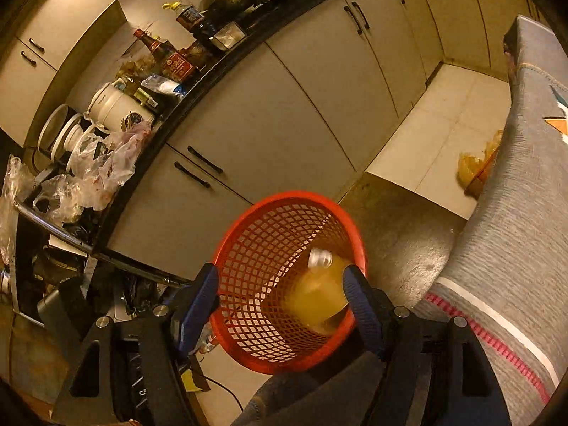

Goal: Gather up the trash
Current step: 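Carry the bottle and tape roll to the red wastebasket and open both tools, then move both open tools back over the table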

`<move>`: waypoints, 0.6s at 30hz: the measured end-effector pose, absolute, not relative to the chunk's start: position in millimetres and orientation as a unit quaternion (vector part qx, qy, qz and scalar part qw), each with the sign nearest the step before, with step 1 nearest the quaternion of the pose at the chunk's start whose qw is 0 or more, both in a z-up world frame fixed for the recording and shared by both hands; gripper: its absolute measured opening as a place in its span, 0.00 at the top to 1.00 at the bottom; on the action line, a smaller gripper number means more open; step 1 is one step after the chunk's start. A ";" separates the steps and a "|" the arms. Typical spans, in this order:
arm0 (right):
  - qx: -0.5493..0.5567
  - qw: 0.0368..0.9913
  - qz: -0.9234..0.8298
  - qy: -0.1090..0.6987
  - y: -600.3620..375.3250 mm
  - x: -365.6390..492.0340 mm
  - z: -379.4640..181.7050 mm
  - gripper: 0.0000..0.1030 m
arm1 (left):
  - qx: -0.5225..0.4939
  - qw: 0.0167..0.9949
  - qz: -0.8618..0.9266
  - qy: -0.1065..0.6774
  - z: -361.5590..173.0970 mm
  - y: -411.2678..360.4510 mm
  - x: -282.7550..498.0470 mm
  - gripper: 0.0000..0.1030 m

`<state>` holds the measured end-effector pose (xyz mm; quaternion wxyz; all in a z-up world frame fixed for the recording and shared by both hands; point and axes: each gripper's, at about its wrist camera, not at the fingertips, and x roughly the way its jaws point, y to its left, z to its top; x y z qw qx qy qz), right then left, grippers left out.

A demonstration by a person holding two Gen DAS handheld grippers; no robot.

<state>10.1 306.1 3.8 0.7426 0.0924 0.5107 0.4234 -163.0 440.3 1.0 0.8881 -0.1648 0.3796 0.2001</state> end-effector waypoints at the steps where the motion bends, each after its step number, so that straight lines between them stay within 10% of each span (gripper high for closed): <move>1: 0.094 0.745 0.421 0.508 300.7 8.1 6.4 0.25 | -0.159 0.888 0.206 0.379 2.7 438.2 -164.0 0.43; 18: 0.086 0.813 0.351 0.456 169.3 -43.5 38.4 0.23 | -0.093 0.879 0.279 0.376 33.3 392.8 -179.4 0.35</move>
